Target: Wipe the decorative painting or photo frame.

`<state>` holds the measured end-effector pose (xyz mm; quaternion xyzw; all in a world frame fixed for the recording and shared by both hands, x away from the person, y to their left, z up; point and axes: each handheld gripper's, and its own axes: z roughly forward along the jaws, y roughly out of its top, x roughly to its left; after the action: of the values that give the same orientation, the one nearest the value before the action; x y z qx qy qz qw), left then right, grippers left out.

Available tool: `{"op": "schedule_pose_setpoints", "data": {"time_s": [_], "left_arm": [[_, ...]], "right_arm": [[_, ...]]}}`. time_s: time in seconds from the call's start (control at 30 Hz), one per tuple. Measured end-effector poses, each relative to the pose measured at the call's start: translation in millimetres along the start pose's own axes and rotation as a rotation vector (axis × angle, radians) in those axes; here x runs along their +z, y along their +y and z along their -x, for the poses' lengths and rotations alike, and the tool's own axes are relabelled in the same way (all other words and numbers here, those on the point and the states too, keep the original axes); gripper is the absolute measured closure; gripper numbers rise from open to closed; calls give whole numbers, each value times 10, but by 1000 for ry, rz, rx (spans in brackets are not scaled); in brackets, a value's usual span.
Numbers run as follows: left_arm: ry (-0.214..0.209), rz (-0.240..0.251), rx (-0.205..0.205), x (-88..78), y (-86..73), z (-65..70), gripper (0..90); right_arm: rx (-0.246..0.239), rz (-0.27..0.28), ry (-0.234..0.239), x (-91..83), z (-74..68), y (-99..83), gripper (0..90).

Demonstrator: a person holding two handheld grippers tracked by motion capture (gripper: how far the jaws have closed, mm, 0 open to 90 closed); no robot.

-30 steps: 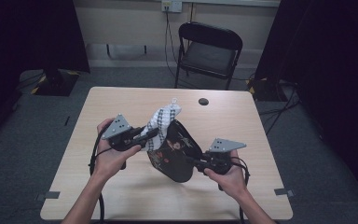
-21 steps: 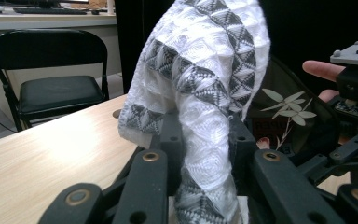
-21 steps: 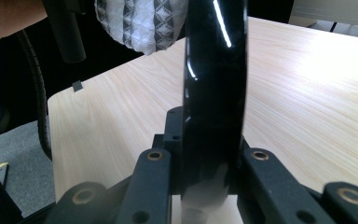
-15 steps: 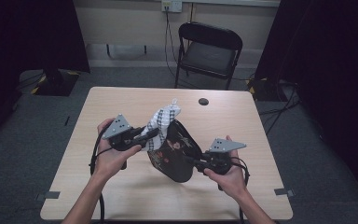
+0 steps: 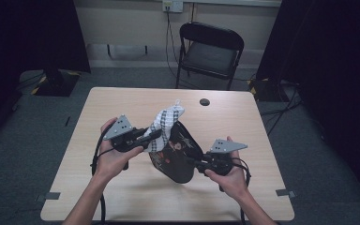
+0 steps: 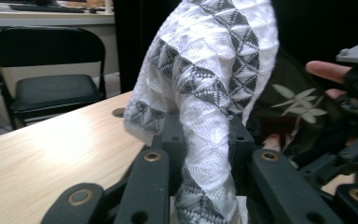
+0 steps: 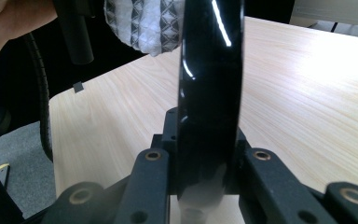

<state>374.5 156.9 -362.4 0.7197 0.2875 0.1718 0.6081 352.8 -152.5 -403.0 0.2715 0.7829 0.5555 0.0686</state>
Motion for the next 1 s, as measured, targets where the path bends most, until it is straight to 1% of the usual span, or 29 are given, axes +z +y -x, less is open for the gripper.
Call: {"op": "schedule_pose_setpoints", "data": {"time_s": [0.03,0.1,0.13,0.17,0.23,0.27,0.33,0.37,0.43,0.5,0.53,0.6,0.73,0.8,0.87,0.93,1.0], "left_arm": [[4,-4,-12,-6,-2,-14,755],[14,-6,-4,-7,-16,-49,756],[18,-9,-17,-7,-21,-52,756],[19,-6,-18,-7,-24,-49,756],[20,-13,-3,-6,-10,-18,757],[14,-8,-2,-2,-1,7,757],[-9,-13,-1,5,20,65,759],[-13,-8,2,16,29,97,759],[-25,-8,17,34,42,142,759],[-19,-8,33,43,48,157,758],[-16,-10,33,41,47,148,759],[13,-12,36,29,36,102,759],[76,-10,22,-13,-28,-47,759],[87,-9,7,-19,-57,-92,759],[83,-14,4,-24,-54,-88,760],[79,-14,11,-20,-34,-49,761],[44,-13,8,-7,-12,9,761]], "right_arm": [[0,-1,0,2,-3,1,778],[-1,1,0,2,0,-1,777],[0,2,1,2,3,-2,777],[0,2,2,2,3,-1,776],[-3,-2,-1,3,-2,2,776],[-5,-3,-2,3,-3,3,776],[-2,-3,0,3,-4,2,776],[-5,-2,-1,3,-3,2,776],[-4,-4,-2,1,-6,3,776],[-4,-4,-3,-2,-6,1,777],[-5,-4,-4,-3,-5,1,777],[-4,-3,-4,-2,-6,-1,776],[-4,-4,-4,2,-8,2,773],[-4,-3,-3,4,-9,3,771],[-5,-4,-3,6,-13,5,771],[-3,-5,-3,7,-12,5,771],[-3,-6,-3,6,-12,6,771]]}}
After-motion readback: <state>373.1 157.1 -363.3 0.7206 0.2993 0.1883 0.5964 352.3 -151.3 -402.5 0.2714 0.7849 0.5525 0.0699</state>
